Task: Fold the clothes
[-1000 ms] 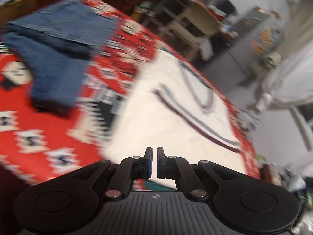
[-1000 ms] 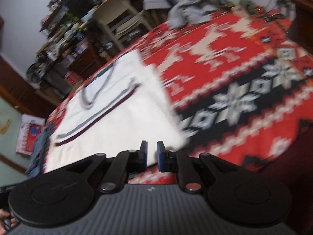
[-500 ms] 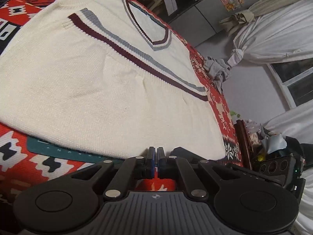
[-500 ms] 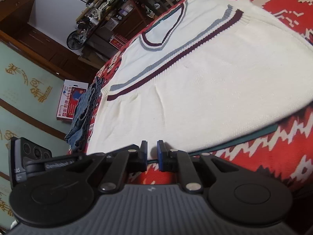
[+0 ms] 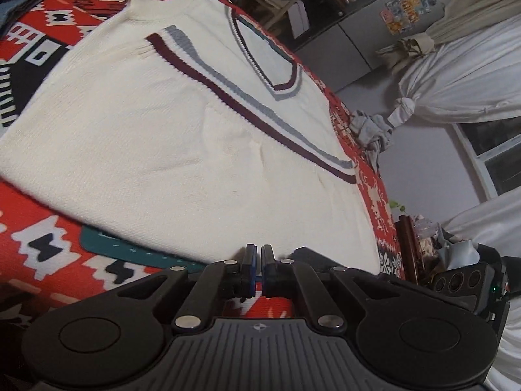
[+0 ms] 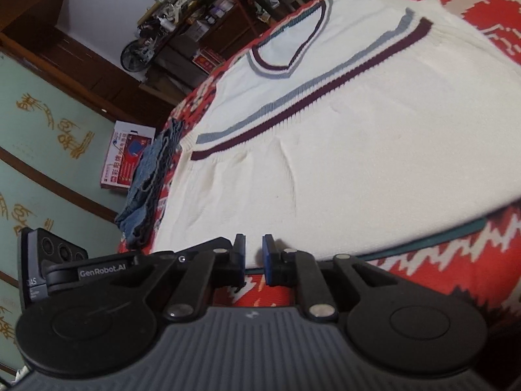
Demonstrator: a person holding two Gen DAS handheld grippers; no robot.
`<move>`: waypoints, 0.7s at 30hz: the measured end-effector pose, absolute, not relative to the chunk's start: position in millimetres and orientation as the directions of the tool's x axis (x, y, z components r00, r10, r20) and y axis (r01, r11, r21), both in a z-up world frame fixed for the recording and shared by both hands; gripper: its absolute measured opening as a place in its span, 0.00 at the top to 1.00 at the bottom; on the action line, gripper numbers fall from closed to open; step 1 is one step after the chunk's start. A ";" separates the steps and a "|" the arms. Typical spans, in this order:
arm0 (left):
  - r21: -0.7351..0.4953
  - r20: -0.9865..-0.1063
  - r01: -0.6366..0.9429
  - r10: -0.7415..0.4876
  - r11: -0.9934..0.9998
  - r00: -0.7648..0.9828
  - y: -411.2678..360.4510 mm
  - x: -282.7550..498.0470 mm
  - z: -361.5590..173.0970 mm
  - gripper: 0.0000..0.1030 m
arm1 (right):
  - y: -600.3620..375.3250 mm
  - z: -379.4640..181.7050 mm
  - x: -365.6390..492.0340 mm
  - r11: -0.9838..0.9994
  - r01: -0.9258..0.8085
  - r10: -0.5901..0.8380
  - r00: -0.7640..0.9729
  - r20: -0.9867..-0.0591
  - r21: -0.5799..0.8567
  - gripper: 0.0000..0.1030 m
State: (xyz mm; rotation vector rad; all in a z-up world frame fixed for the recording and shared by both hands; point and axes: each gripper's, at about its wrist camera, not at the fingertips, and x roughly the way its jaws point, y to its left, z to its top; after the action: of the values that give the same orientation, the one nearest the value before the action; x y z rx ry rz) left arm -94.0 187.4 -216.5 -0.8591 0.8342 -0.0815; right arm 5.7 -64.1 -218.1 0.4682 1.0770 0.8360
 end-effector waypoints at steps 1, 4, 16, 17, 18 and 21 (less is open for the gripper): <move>-0.699 -0.617 -0.265 -0.372 0.664 0.694 192.1 -96.8 -216.0 0.97 | -65.8 -219.3 6.4 0.615 -0.348 0.787 0.225 -0.574 0.707 0.87; -0.704 -0.616 -0.296 -0.347 0.646 0.707 206.2 -105.2 -214.5 0.97 | -84.4 -222.4 8.0 0.630 -0.304 0.776 0.249 -0.579 0.714 0.89; -0.679 -0.656 -0.464 -0.187 0.569 0.731 271.4 -149.5 -212.2 0.97 | -202.1 -222.2 34.6 0.705 -0.060 0.648 0.459 -0.608 0.706 0.88; -0.671 -0.661 -0.471 -0.174 0.573 0.730 274.6 -151.7 -211.9 0.97 | -210.7 -222.2 36.5 0.713 -0.046 0.633 0.474 -0.613 0.700 0.88; -0.664 -0.666 -0.479 -0.161 0.575 0.729 278.0 -153.9 -211.7 0.97 | -217.9 -222.5 38.4 0.717 -0.034 0.621 0.486 -0.615 0.697 0.89; -0.649 -0.674 -0.501 -0.127 0.572 0.728 288.5 -161.0 -210.0 0.97 | -235.5 -221.9 42.2 0.734 -0.009 0.582 0.524 -0.622 0.679 0.91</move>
State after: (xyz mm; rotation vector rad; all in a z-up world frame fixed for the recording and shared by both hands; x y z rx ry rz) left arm -161.0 288.5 -210.0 -0.9560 0.7474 0.2453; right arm 42.2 -235.5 -221.9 0.6755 0.9662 0.3871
